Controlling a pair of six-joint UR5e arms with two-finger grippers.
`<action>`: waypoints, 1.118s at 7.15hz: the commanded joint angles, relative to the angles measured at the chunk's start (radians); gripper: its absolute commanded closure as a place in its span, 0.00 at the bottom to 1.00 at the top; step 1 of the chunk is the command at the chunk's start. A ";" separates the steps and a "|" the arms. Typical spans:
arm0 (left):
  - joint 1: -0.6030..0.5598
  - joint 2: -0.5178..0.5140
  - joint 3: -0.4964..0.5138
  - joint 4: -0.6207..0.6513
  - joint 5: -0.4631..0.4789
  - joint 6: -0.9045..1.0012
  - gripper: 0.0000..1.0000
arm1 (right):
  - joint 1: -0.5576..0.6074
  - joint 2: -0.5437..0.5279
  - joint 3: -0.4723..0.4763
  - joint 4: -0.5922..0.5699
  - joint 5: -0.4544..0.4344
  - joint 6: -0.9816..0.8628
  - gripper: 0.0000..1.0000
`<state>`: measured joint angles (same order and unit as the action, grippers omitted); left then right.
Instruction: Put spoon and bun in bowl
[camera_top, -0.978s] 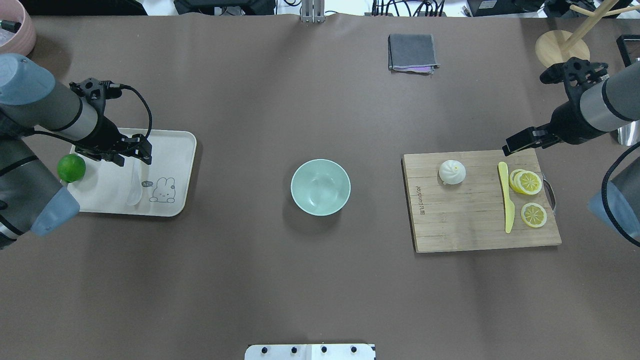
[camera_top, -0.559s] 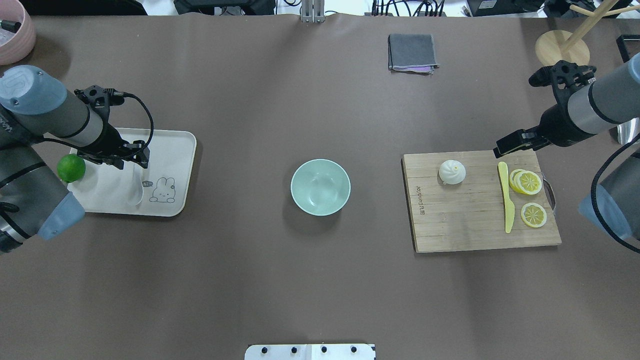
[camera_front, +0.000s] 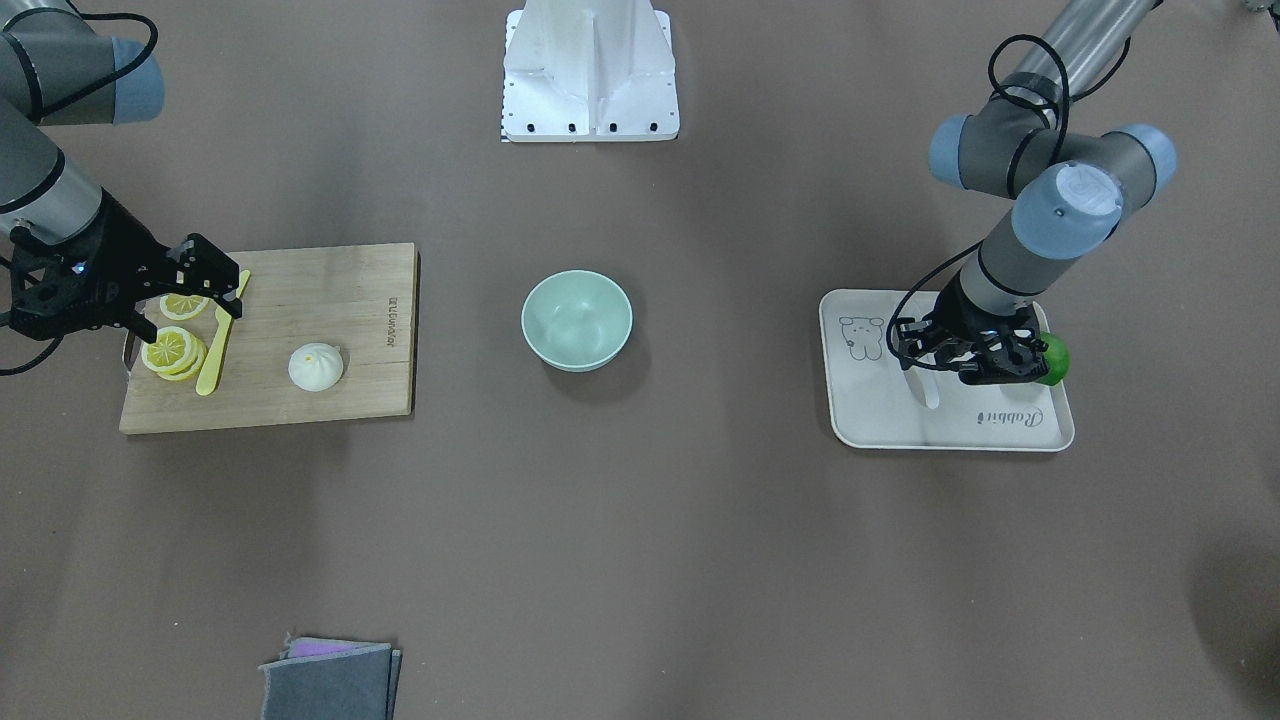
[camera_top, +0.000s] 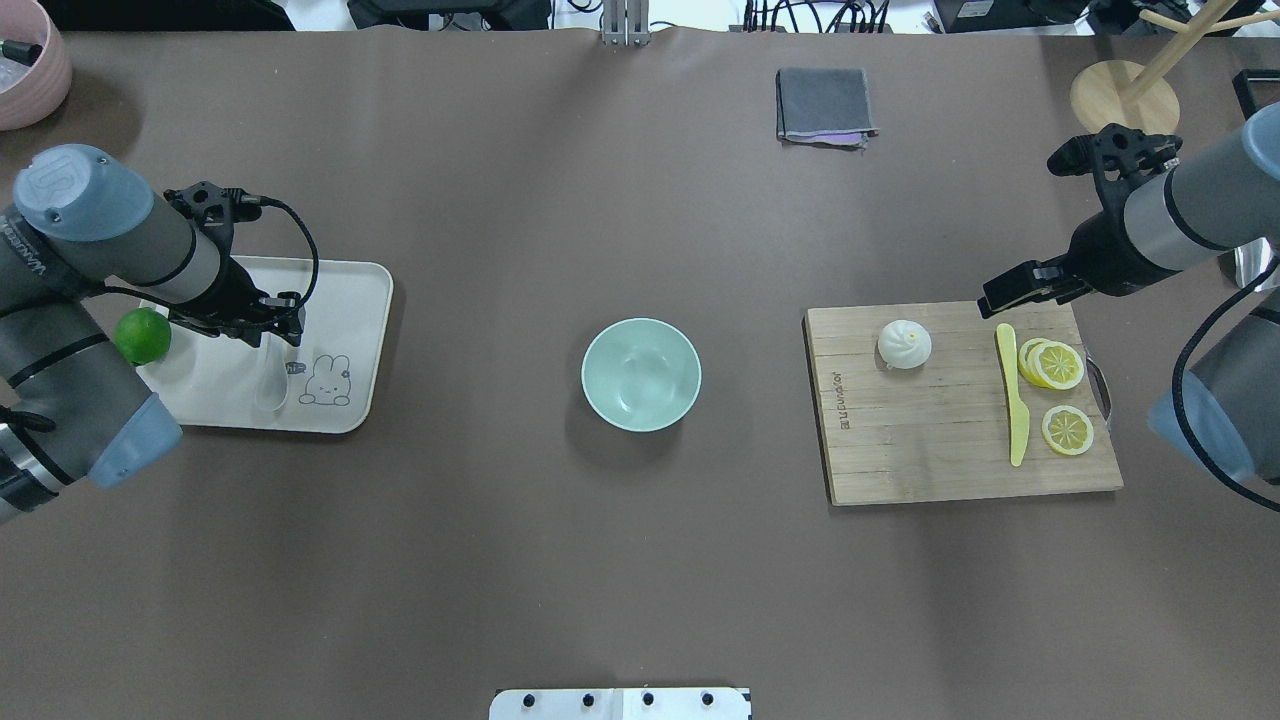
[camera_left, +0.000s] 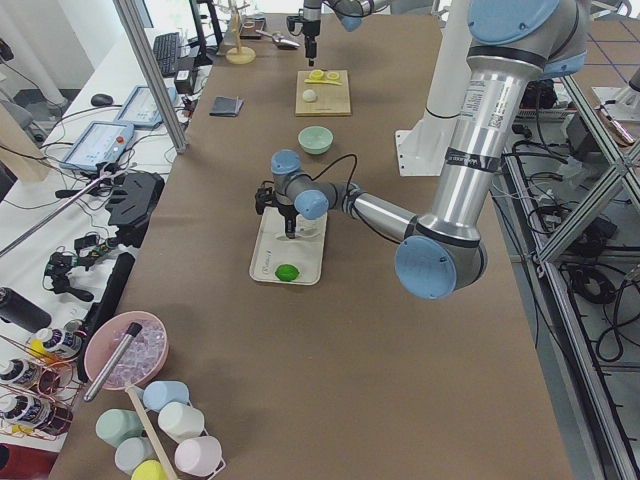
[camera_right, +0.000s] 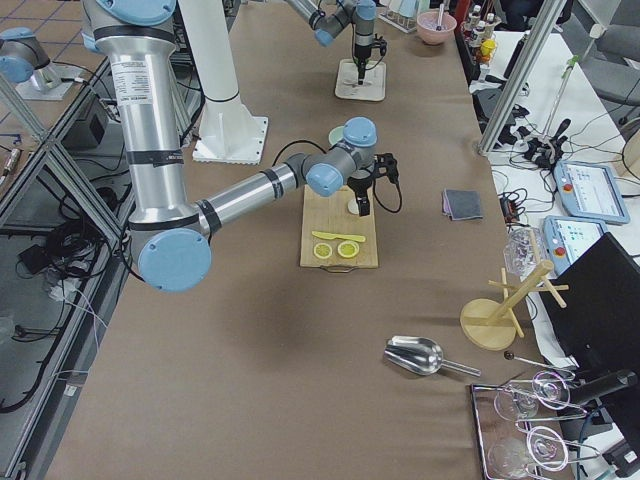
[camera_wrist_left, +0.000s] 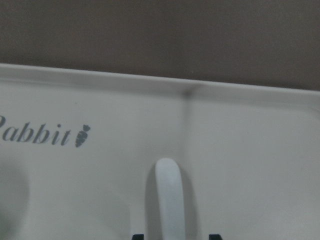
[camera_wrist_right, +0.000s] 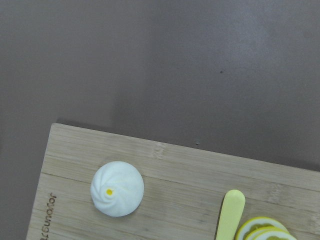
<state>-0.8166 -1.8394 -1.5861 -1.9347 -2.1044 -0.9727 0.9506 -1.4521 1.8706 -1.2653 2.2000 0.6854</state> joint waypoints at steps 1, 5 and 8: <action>0.007 0.002 0.000 -0.001 0.001 -0.001 0.50 | -0.001 -0.001 0.001 0.000 0.001 0.000 0.00; 0.011 0.011 0.002 0.006 0.023 0.002 1.00 | -0.001 -0.002 0.001 0.000 0.007 0.000 0.00; 0.011 -0.071 -0.021 0.019 0.014 -0.010 1.00 | -0.010 0.006 -0.002 0.000 0.000 0.000 0.00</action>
<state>-0.8062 -1.8583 -1.5990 -1.9244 -2.0867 -0.9730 0.9463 -1.4501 1.8721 -1.2655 2.2048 0.6857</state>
